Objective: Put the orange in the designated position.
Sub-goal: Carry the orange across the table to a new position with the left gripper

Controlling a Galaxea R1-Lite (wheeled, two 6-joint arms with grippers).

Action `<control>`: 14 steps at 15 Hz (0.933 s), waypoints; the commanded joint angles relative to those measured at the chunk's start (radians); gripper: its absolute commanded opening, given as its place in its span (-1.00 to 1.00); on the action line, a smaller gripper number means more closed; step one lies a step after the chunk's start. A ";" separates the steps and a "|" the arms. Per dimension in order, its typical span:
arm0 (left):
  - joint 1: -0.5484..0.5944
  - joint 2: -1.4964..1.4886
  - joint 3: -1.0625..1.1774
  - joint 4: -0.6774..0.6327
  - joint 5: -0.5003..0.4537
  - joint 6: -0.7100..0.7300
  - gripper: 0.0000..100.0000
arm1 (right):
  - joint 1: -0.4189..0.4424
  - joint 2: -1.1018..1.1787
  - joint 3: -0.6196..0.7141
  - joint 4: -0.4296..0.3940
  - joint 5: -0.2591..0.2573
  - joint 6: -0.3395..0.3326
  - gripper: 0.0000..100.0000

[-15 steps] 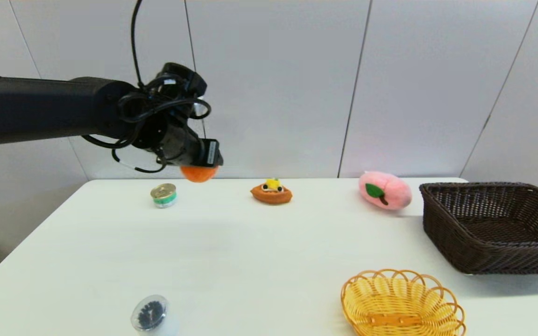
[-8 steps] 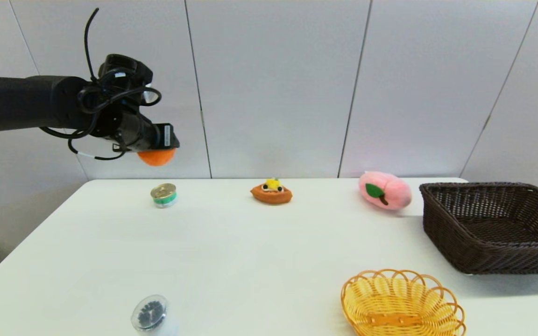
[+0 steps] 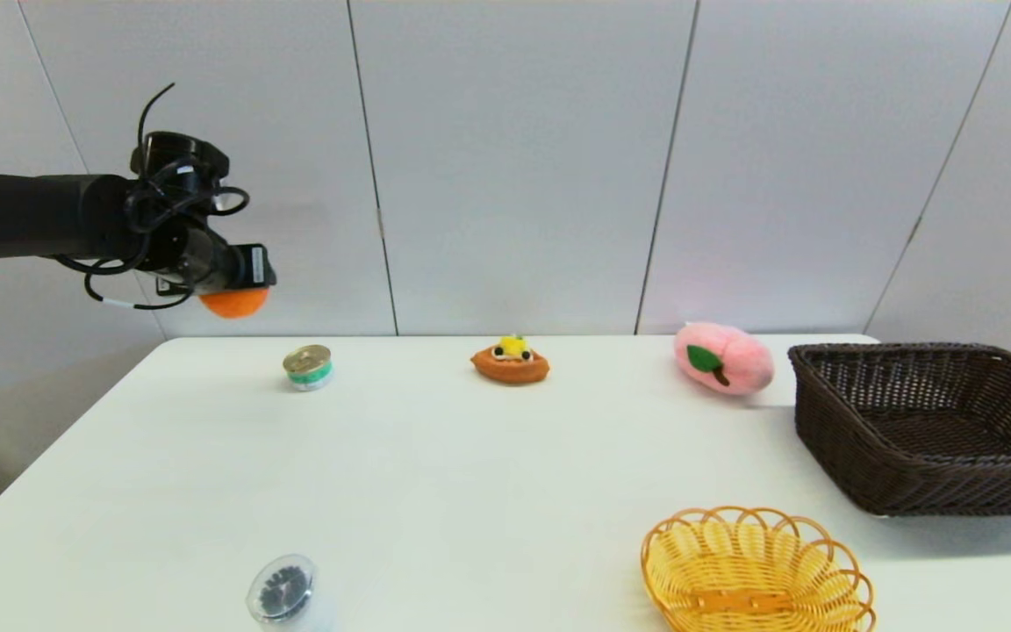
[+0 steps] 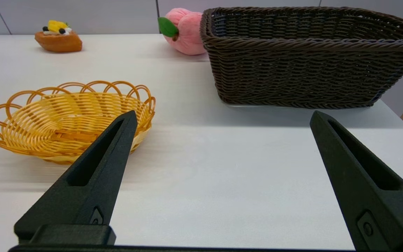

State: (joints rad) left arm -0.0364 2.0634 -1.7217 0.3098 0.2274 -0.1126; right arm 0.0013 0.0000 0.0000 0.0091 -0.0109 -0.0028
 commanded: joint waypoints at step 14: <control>0.092 0.304 -0.001 -0.086 -0.003 -0.004 -1.00 | 0.000 0.000 0.000 0.000 0.000 0.000 1.00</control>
State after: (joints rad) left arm 0.0551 2.3443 -1.7236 0.2183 0.2226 -0.1145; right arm 0.0013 0.0000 0.0000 0.0091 -0.0104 -0.0028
